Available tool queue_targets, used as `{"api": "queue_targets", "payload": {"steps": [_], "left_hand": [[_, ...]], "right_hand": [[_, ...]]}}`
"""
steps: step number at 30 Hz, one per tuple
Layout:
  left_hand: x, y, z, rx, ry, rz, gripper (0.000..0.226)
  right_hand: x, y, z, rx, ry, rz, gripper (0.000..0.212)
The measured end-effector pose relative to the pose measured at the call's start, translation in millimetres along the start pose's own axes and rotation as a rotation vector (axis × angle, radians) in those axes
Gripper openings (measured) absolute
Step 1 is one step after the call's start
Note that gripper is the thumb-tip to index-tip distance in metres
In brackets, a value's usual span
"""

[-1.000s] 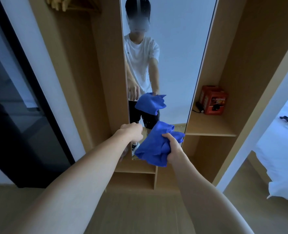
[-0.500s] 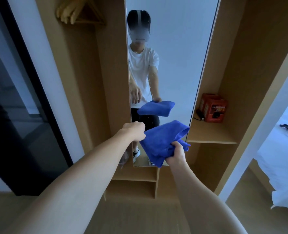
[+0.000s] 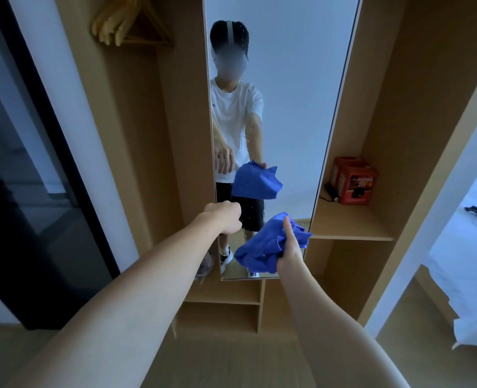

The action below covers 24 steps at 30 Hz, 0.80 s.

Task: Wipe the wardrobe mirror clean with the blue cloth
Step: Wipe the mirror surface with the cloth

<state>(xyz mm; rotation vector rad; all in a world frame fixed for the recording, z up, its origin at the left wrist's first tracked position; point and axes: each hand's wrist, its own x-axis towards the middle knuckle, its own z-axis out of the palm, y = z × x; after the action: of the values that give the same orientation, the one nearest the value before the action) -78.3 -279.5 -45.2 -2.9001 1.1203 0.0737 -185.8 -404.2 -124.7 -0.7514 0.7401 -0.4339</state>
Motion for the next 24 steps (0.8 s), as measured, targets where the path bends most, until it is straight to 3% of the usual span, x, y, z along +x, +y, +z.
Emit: {"api": "queue_targets", "payload": {"steps": [3,11,16,24], "left_hand": [[1,0,-1,0.002,0.006,0.002,0.016],[3,-6,-17,-0.02,0.013,-0.03,0.017],[2,-10,-35,-0.02,0.049,-0.029,0.012],[3,-28,-64,-0.02,0.037,-0.021,0.016]], "right_hand": [[15,3,-7,-0.086,0.059,0.058,0.074],[15,-12,6,-0.094,-0.014,-0.03,0.046],[-8,-49,48,-0.115,0.086,-0.196,0.009],[-38,-101,108,-0.193,0.09,-0.586,0.011]]}}
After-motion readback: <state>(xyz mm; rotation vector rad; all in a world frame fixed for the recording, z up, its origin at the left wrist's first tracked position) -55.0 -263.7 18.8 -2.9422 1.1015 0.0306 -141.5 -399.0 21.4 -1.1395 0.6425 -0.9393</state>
